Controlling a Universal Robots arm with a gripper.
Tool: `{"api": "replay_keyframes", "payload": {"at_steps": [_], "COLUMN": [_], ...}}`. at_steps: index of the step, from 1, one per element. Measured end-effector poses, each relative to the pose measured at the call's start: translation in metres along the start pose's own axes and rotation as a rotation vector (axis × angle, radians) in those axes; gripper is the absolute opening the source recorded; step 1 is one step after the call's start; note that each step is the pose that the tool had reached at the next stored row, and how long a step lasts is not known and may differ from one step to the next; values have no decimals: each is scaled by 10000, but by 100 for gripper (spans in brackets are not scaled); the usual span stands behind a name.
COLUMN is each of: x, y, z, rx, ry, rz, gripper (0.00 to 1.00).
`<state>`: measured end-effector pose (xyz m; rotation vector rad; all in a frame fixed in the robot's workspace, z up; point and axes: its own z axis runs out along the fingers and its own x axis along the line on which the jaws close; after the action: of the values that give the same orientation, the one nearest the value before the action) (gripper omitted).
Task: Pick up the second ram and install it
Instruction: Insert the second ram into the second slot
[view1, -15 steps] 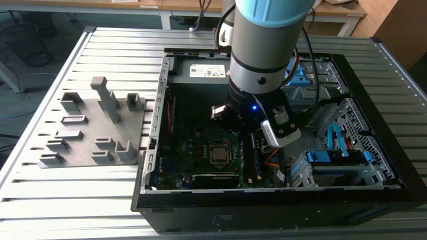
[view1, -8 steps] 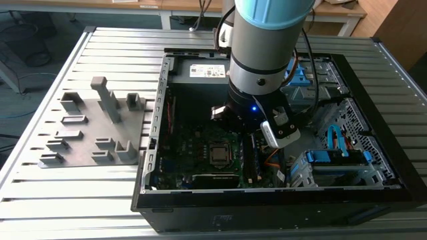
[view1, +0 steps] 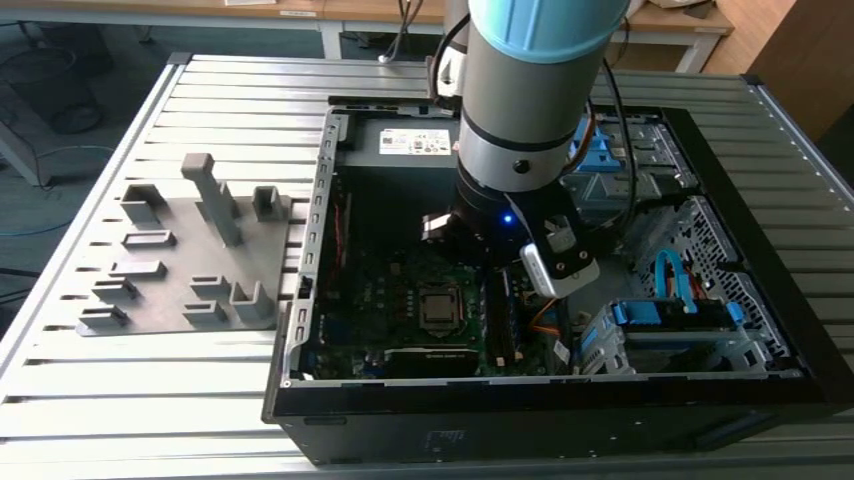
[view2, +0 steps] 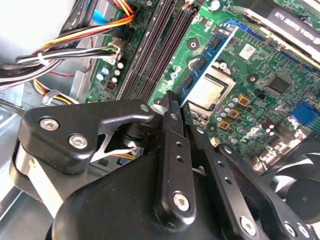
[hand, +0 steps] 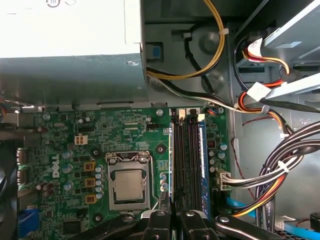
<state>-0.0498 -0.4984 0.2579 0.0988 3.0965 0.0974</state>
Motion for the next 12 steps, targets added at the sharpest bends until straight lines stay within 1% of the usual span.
{"api": "replay_keyframes", "payload": {"at_steps": [12], "x": [2], "y": [-3], "z": [43], "rx": [1], "ry": [0], "rz": [0], "gripper": [14]}}
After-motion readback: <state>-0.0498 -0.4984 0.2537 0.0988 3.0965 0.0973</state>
